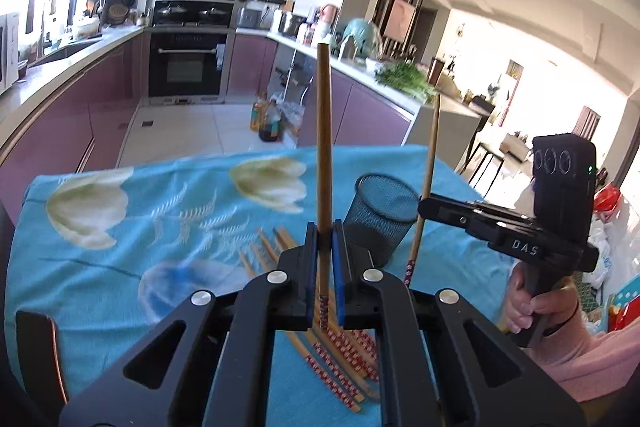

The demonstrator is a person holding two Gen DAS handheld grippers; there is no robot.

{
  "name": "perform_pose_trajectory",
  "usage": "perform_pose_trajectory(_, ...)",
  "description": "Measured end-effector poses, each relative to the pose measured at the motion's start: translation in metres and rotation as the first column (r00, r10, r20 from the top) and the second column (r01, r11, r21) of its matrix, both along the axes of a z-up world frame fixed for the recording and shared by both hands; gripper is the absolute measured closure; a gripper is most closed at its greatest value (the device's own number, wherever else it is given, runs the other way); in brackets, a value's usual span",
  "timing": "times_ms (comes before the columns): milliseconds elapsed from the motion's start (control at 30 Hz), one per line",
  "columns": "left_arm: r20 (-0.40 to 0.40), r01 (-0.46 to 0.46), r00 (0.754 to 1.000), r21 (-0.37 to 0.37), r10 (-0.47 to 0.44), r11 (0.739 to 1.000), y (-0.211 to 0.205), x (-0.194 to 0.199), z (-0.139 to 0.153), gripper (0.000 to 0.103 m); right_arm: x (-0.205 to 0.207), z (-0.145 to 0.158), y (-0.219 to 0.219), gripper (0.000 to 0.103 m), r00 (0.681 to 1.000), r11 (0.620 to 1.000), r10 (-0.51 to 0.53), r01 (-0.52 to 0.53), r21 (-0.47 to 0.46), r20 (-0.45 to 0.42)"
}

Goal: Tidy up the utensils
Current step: 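Lift the right gripper's chopstick upright into the black mesh holder while the left gripper inserts its own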

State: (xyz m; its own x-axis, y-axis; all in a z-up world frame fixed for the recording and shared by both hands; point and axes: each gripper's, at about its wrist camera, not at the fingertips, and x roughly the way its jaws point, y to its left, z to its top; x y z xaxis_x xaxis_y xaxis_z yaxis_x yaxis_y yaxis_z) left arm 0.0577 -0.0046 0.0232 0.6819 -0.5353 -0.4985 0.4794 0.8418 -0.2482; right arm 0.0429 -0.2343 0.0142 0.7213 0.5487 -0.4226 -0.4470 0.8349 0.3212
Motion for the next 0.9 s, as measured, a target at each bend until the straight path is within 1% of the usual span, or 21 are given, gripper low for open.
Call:
perform_pose_trajectory(133, 0.052, 0.034, 0.998, -0.063, -0.031, 0.997, -0.010, 0.007, 0.025, 0.096, 0.003, 0.019, -0.012, 0.097, 0.998, 1.000, -0.017, 0.017, 0.011, 0.052)
perform_pose_trajectory(267, 0.093, 0.072, 0.994, -0.101, -0.063, 0.992, -0.027, 0.018, 0.044, 0.096, 0.007, 0.037, -0.022, 0.097, 0.994, 0.999, -0.046, 0.046, 0.003, 0.097)
perform_pose_trajectory(400, 0.130, 0.109, 0.987, -0.114, -0.094, 0.988, -0.049, 0.029, 0.062, 0.096, 0.011, 0.049, -0.034, 0.097, 0.988, 0.997, -0.073, 0.074, -0.005, 0.138)
perform_pose_trajectory(467, 0.137, 0.122, 0.985, -0.108, -0.107, 0.987, -0.060, 0.037, 0.065, 0.096, 0.015, 0.054, -0.038, 0.097, 0.984, 0.996, -0.090, 0.092, -0.009, 0.152)
perform_pose_trajectory(600, 0.127, 0.124, 0.985, -0.080, -0.113, 0.989, -0.082, 0.053, 0.062, 0.096, 0.028, 0.056, -0.042, 0.097, 0.979, 0.993, -0.110, 0.114, -0.010, 0.172)
perform_pose_trajectory(700, 0.099, 0.129, 0.987, -0.039, -0.125, 0.991, -0.098, 0.064, 0.051, 0.096, 0.040, 0.050, -0.042, 0.097, 0.978, 0.990, -0.128, 0.135, -0.030, 0.164)
perform_pose_trajectory(900, -0.005, 0.167, 0.986, 0.057, -0.167, 0.984, -0.125, 0.076, 0.017, 0.096, 0.063, 0.017, -0.034, 0.097, 0.993, 0.989, -0.108, 0.113, -0.091, 0.054)
